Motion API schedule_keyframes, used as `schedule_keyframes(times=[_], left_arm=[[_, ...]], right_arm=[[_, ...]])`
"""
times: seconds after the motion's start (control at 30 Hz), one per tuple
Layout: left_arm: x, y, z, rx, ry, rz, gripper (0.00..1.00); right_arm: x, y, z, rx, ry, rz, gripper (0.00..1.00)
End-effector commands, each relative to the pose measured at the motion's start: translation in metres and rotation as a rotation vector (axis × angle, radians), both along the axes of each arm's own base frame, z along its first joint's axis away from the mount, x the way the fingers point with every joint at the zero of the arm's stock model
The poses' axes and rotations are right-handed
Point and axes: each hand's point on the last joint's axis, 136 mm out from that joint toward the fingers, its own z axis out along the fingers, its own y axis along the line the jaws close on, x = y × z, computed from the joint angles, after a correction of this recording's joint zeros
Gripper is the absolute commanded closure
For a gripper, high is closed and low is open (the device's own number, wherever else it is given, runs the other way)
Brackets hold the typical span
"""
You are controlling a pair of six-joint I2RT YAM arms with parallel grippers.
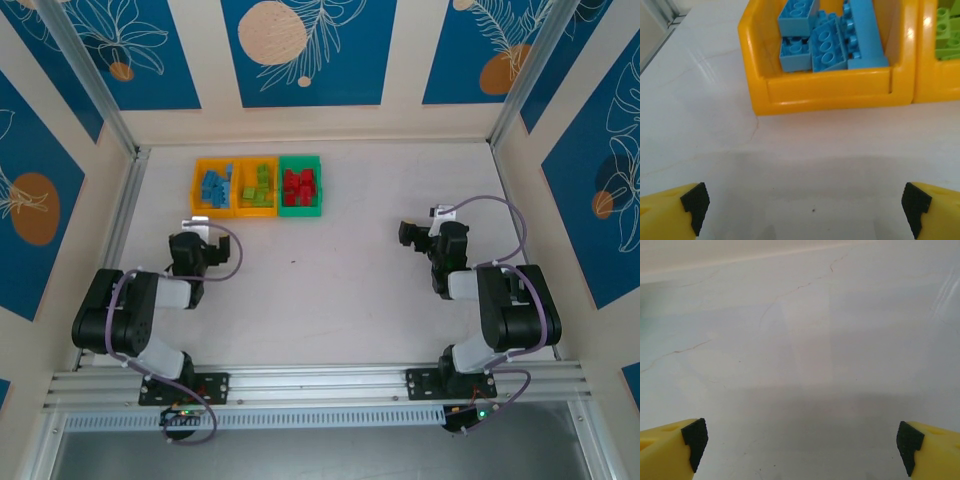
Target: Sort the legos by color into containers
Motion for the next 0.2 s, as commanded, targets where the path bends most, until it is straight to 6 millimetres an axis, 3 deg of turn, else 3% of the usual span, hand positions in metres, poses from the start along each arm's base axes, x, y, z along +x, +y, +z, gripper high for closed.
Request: schedule_keyframes(times=[0.0, 0.17], left_arm=[[0.010, -0.005, 0.020, -0.032, -0.080, -0.025, 0.00], [0.012, -0.016, 0.020, -0.038, -0.061, -0.096, 0.00]], right_arm=[[0.005, 0.004, 0.011, -0.020, -0.048, 0.038, 0.01], [0.004, 0.004, 0.011, -0.035, -0.059, 0.022, 0.01]])
